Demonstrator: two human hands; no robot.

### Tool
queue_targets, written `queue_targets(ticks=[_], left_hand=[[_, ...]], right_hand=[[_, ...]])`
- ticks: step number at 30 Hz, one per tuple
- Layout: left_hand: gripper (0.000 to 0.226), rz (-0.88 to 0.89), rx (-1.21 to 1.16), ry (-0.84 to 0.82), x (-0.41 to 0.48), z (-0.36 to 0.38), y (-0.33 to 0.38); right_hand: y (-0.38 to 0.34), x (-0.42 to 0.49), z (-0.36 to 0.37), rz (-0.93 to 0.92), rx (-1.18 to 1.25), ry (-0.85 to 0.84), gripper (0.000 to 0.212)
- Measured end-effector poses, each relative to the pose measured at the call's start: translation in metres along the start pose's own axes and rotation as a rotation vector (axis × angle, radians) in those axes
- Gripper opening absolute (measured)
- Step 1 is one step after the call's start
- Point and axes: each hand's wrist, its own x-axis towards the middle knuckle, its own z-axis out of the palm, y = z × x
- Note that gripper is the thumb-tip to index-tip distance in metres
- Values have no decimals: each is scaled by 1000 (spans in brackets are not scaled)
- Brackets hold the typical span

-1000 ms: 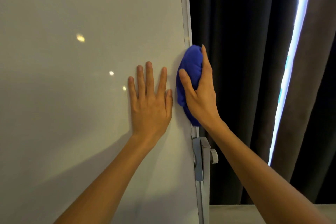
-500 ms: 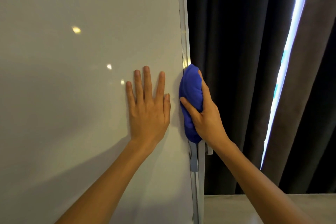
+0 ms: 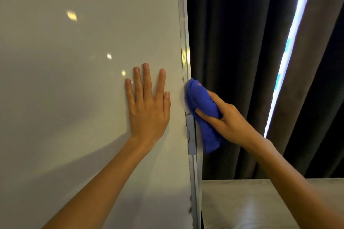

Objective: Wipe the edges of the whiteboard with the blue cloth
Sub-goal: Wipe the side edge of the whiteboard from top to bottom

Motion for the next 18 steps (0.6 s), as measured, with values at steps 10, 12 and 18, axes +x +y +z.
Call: queue_targets(ticks=[10, 12, 18], left_hand=[[59, -35, -2, -9, -20, 2, 8], [58, -42, 5, -8, -23, 2, 10], [58, -51, 5, -15, -37, 5, 17]], right_hand=[[2, -50, 91, 183, 437, 658, 17], [1, -54, 105, 247, 458, 774, 18], [4, -73, 136, 438, 462, 866, 36]])
